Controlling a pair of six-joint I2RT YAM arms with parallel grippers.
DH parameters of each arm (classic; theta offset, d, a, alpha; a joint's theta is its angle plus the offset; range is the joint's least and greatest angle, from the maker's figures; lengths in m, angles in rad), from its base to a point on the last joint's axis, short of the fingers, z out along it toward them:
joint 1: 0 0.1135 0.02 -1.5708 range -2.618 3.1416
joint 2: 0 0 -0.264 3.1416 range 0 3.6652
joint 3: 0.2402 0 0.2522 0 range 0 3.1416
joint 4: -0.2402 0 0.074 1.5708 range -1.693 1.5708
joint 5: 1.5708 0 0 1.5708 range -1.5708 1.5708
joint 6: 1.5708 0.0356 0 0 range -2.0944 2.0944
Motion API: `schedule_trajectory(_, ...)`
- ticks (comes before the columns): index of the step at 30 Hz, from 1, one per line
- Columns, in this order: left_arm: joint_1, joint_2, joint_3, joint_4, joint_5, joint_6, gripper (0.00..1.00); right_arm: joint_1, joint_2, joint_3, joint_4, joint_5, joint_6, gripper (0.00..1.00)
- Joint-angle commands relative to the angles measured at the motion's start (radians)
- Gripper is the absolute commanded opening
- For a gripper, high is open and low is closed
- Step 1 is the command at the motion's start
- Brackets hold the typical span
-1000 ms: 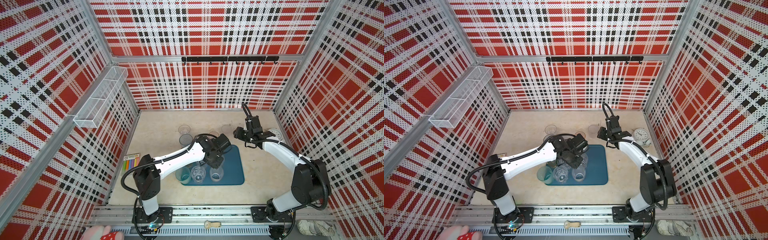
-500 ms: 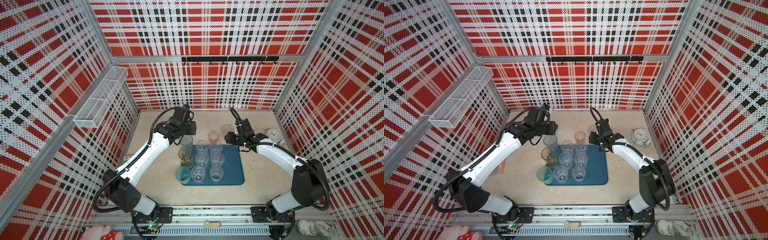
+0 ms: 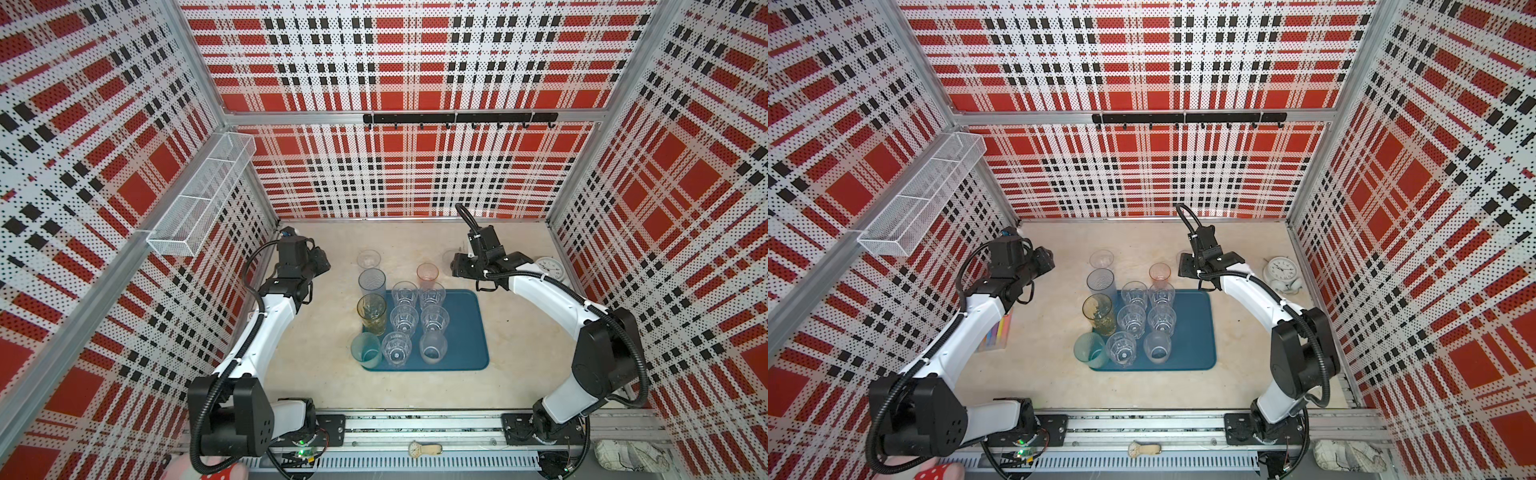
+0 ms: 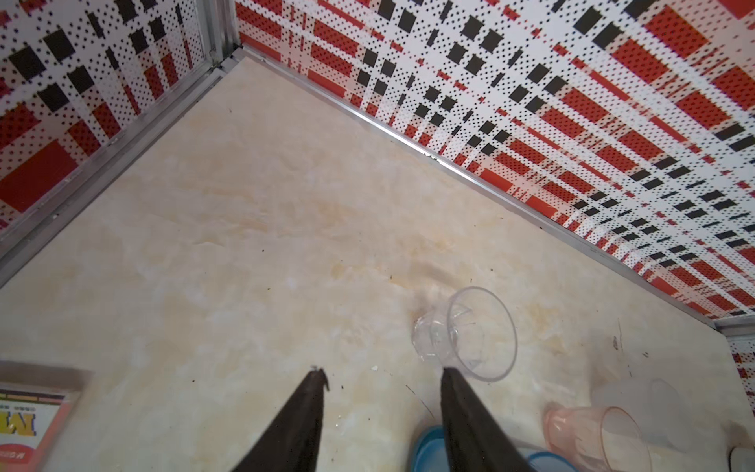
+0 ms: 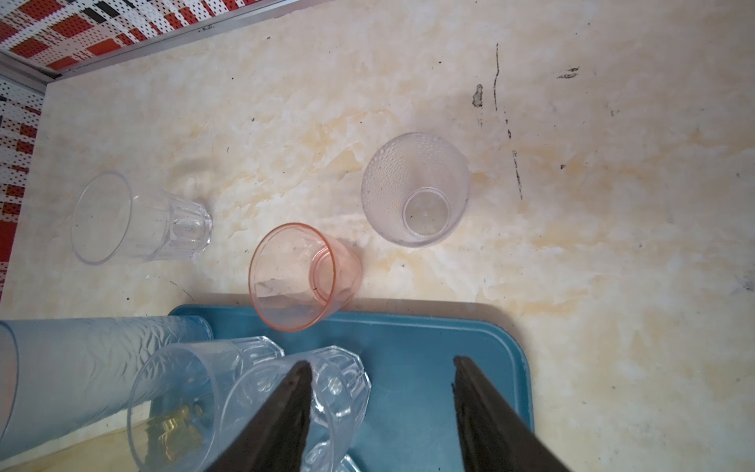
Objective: Place the glasses into the tray
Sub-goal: Pick up the glass from the top-center of the table.
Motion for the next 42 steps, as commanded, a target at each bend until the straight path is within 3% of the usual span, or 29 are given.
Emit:
schedule_trajectory(1,0.016,0.018,-0.039,0.141,0.040,-0.040,0.53,-0.025,0.039,0.042,-0.007,-0.005,0.000,0.60)
schedule_trajectory(8,0.017,0.221,0.015,0.207,0.159,-0.087,0.54,-0.028,0.090,0.072,-0.008,-0.029,0.049,0.60)
schedule_trajectory(16,-0.079,0.416,0.170,0.194,0.156,-0.103,0.54,-0.028,0.058,0.013,0.009,-0.021,0.058,0.59)
schedule_trajectory(30,-0.145,0.527,0.274,0.083,0.044,-0.059,0.48,-0.028,0.039,-0.031,0.043,-0.019,0.055,0.58)
schedule_trajectory(42,-0.185,0.626,0.358,0.036,0.044,-0.034,0.41,-0.028,0.033,-0.046,0.058,-0.013,0.056,0.58)
